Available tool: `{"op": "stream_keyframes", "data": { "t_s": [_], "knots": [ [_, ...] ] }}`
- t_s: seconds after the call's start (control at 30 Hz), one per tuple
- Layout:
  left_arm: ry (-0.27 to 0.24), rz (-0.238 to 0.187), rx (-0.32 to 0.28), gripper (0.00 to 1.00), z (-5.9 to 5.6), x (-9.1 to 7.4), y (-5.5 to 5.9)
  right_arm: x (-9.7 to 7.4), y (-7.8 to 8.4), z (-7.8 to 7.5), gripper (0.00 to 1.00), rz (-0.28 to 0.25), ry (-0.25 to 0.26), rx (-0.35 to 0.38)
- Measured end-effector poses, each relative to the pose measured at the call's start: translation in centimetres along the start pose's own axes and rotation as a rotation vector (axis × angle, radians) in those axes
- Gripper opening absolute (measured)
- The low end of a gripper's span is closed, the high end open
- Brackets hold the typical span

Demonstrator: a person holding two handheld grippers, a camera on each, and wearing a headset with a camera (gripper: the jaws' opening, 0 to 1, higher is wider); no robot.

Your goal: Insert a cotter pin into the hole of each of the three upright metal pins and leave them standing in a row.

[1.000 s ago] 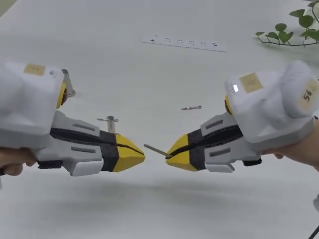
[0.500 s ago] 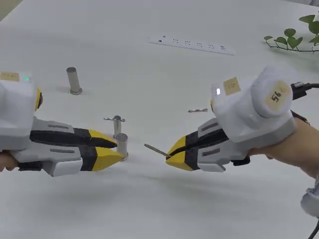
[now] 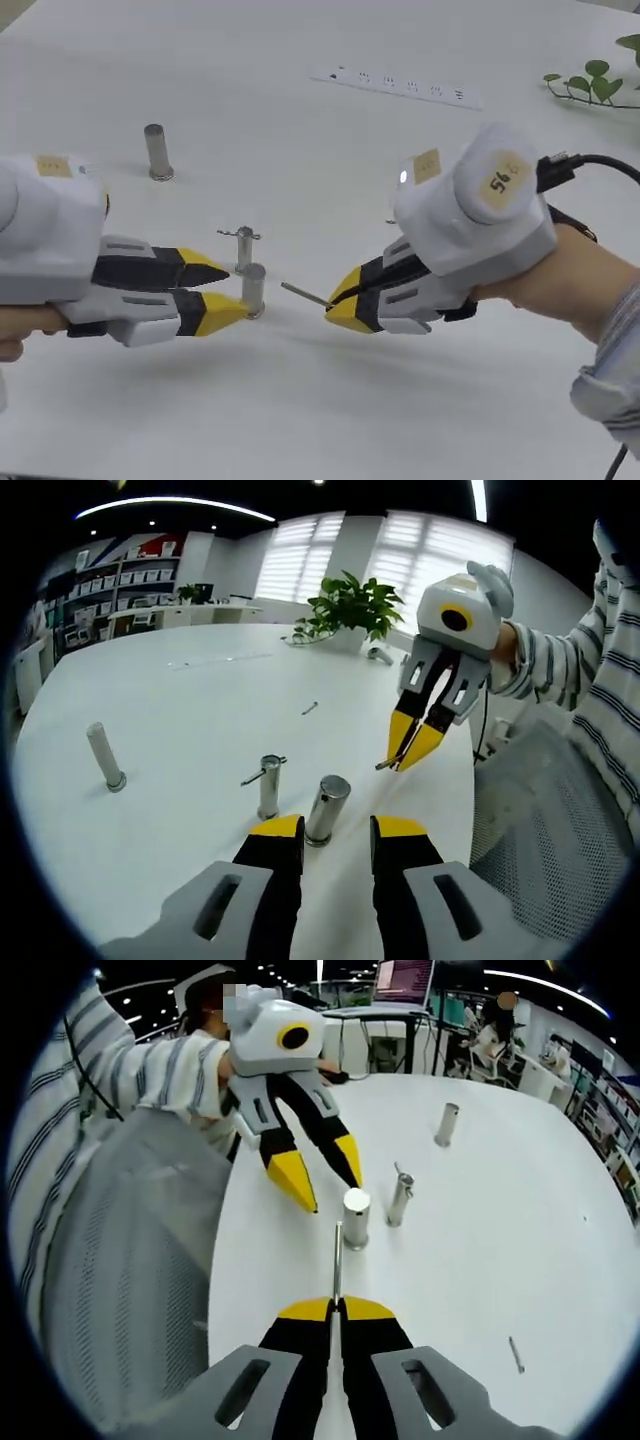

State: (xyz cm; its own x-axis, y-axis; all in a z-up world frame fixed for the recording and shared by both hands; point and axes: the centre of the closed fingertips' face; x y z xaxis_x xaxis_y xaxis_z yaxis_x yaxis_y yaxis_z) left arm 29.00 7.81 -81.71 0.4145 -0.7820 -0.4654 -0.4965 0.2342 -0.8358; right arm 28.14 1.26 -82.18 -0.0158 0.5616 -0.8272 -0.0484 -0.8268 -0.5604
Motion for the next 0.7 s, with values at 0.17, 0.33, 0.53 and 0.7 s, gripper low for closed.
{"op": "stream_keyframes", "data": {
  "t_s": [0.17,0.33,0.53,0.7],
  "knots": [
    [0.003,0.014,0.02,0.25,0.2,1.0,0.3,0.6,0.2,-0.4,0.04,0.045,0.002,-0.027],
    [-0.028,0.003,0.053,0.24,0.7,1.5,0.1,0.8,0.4,-0.8,0.04,0.066,0.005,-0.044],
    [-0.015,0.008,0.059,0.21,0.7,2.1,0.3,1.0,0.2,-1.4,0.04,0.081,0.011,-0.057],
    [-0.023,0.002,0.056,0.19,1.0,2.3,0.3,1.1,-0.1,-1.6,0.04,0.081,0.011,-0.061]
  ]
}}
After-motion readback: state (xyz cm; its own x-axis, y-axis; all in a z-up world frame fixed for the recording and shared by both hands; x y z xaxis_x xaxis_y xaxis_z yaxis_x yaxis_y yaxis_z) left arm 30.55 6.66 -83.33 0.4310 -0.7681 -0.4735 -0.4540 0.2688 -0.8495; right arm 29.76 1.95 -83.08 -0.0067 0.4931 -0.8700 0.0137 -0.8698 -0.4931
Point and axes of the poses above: the centre of the closed fingertips' face, and the gripper's own axes: x roughly forward along the fingers, z roughly to its left, y roughly out of its underside, and after that the axes turned 1 degree about -x, right-handed
